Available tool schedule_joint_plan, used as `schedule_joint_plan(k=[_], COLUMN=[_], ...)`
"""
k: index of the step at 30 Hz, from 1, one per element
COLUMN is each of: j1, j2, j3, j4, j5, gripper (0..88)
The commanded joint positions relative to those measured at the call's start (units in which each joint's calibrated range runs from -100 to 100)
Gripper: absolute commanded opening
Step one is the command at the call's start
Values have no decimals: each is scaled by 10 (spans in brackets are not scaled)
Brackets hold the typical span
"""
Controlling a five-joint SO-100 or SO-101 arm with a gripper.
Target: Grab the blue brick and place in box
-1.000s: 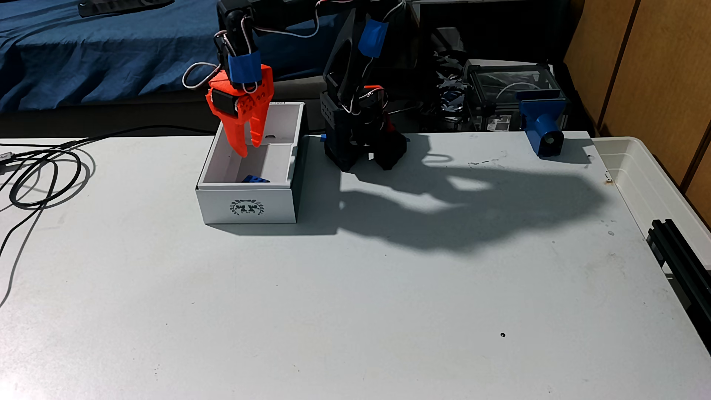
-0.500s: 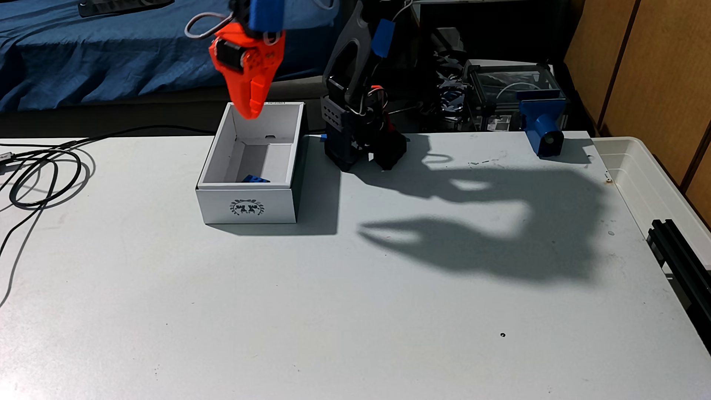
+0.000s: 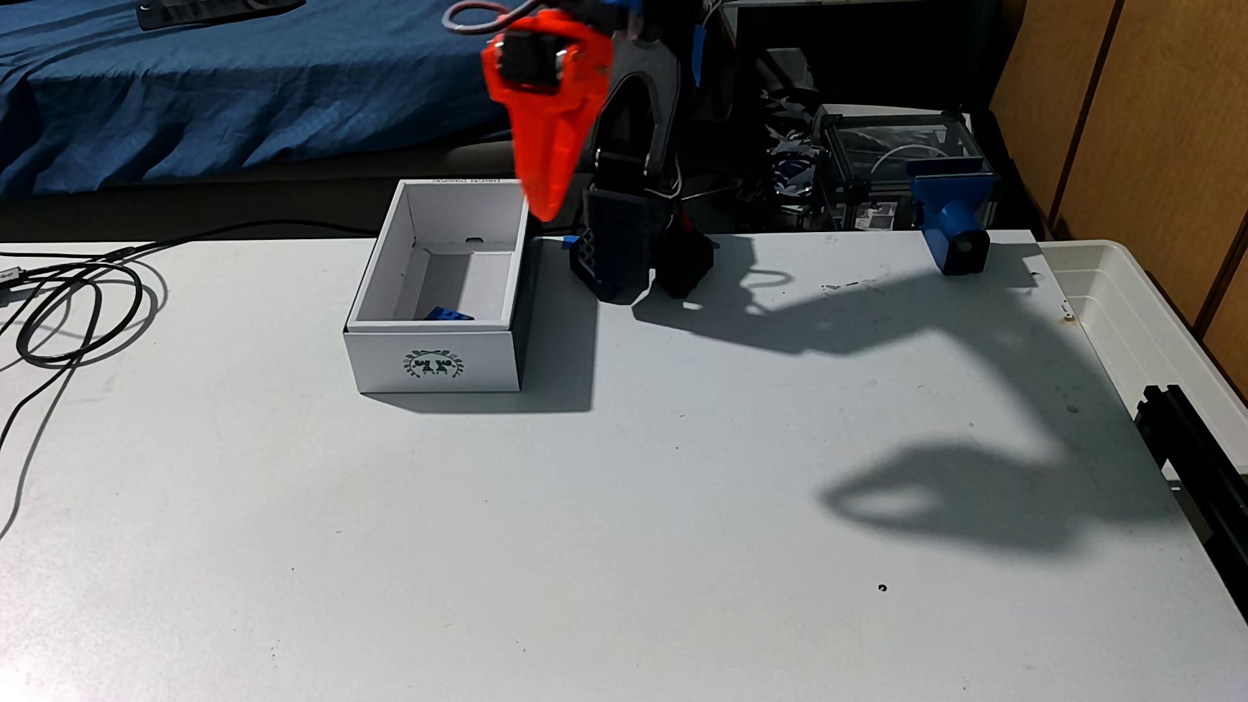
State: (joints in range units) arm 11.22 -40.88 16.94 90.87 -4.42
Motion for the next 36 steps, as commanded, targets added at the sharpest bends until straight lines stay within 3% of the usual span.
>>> schedule_joint_plan(k=[1,20,30,36], j1=[-45,-124,-137,-136], j2=[-41,-306,-397,-451], j3=[38,519,620,680], j4=[-59,-391,-400,-400], j5=[-20,-16,-11,23], gripper=[7,8,9,9])
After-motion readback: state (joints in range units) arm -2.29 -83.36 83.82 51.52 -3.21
